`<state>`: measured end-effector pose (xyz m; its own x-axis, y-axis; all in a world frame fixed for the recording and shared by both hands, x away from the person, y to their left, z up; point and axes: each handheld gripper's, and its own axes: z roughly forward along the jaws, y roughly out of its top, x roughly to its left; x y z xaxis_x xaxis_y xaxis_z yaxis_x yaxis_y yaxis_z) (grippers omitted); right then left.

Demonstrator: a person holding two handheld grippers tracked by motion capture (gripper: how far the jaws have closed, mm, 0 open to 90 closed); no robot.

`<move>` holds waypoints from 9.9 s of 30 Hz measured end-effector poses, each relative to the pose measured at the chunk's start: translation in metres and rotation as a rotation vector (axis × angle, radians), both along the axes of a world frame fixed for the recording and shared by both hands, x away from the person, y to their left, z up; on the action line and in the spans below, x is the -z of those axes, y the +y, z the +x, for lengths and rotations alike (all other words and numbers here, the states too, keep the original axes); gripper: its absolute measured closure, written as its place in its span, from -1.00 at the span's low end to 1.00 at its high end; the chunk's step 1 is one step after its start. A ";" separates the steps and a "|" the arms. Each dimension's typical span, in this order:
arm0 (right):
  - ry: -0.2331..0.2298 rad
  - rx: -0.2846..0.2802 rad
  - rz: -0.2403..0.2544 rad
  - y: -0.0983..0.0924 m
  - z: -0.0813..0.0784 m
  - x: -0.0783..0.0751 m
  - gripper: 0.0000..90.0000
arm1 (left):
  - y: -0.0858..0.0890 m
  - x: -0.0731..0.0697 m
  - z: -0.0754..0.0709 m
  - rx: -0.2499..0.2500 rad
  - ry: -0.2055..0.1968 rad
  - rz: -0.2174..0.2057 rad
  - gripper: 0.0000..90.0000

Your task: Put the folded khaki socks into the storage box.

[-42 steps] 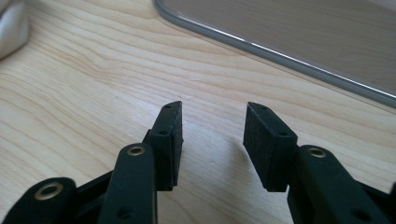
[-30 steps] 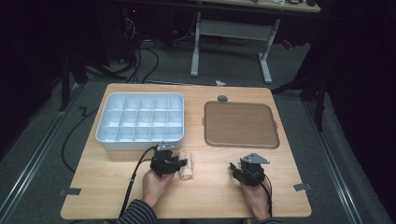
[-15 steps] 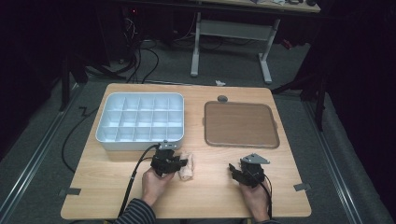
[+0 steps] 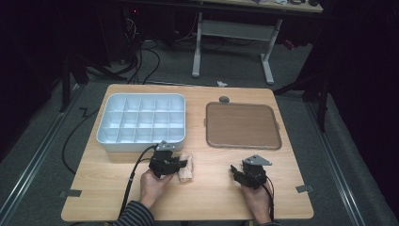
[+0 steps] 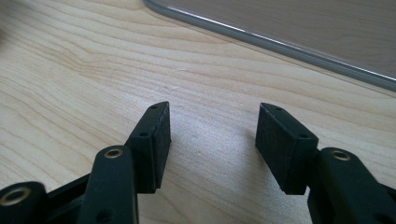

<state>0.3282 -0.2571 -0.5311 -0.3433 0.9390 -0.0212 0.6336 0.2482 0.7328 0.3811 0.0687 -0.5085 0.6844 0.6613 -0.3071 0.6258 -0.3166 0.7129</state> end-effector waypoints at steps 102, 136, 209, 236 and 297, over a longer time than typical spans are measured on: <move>0.001 -0.005 0.000 0.000 0.000 0.000 -0.02 | 0.088 -0.029 -0.009 -0.116 -0.004 -0.098 0.59; 0.001 -0.006 0.000 0.000 0.000 0.000 -0.02 | 0.117 -0.032 -0.014 -0.178 -0.012 -0.123 0.59; 0.002 -0.005 0.001 0.000 0.000 0.000 -0.02 | 0.150 -0.062 0.000 -0.235 -0.055 -0.082 0.59; 0.002 -0.005 0.001 0.000 0.000 0.000 -0.03 | 0.147 -0.080 0.027 -0.217 -0.053 -0.054 0.59; 0.002 -0.006 0.001 0.000 0.000 0.000 -0.03 | 0.126 -0.065 0.093 -0.206 0.028 0.059 0.58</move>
